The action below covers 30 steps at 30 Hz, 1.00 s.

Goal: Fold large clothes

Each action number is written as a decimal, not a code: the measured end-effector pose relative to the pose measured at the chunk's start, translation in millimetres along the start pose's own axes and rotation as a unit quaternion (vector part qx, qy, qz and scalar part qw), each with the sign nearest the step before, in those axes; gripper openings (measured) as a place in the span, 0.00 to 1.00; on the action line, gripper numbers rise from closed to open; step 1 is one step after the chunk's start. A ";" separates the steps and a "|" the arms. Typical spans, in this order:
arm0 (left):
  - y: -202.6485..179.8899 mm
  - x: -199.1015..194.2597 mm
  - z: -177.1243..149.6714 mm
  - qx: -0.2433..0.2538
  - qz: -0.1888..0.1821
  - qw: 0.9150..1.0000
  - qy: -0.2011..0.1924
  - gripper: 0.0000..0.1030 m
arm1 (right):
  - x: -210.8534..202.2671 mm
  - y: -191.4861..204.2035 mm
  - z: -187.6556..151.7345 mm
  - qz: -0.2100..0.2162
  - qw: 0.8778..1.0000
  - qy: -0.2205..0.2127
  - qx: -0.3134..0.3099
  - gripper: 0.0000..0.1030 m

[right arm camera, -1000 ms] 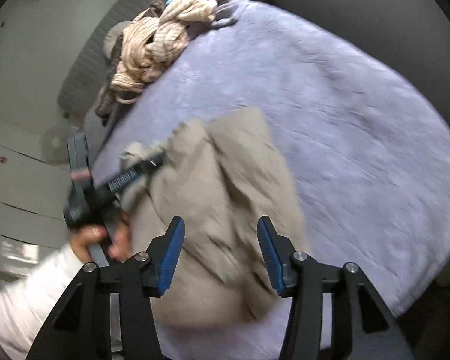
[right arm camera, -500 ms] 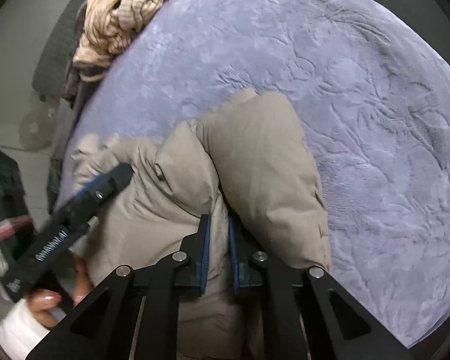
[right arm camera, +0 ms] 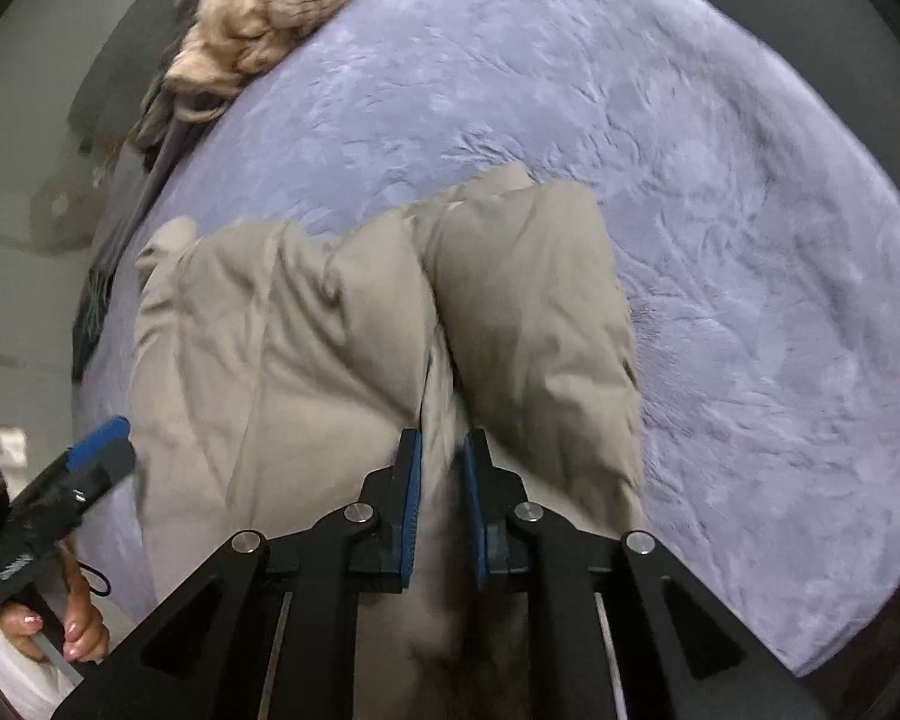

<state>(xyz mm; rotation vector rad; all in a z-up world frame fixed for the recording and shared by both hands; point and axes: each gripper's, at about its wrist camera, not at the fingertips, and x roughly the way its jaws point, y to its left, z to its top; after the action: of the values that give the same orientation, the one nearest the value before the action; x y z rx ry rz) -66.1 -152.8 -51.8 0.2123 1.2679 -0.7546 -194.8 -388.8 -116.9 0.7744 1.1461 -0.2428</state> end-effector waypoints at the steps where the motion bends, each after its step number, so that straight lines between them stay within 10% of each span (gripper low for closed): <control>1: 2.8 0.3 -10.6 -0.006 0.003 1.000 0.008 0.80 | -9.5 3.4 -5.6 -0.001 1.000 -0.003 -0.015 0.15; 11: 15.4 6.9 -64.2 -0.097 0.016 0.994 0.036 0.92 | -30.9 19.2 -52.7 0.021 0.994 0.050 -0.097 0.15; 30: 21.8 -23.8 -82.7 -0.078 0.047 0.996 0.021 0.92 | -2.7 14.0 -73.6 -0.040 0.995 0.068 -0.056 0.23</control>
<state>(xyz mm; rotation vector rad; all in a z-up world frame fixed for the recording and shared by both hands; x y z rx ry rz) -119.6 -82.7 -61.7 0.1600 1.3406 -0.5692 -241.7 -330.6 -122.7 0.6540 1.3105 -0.1923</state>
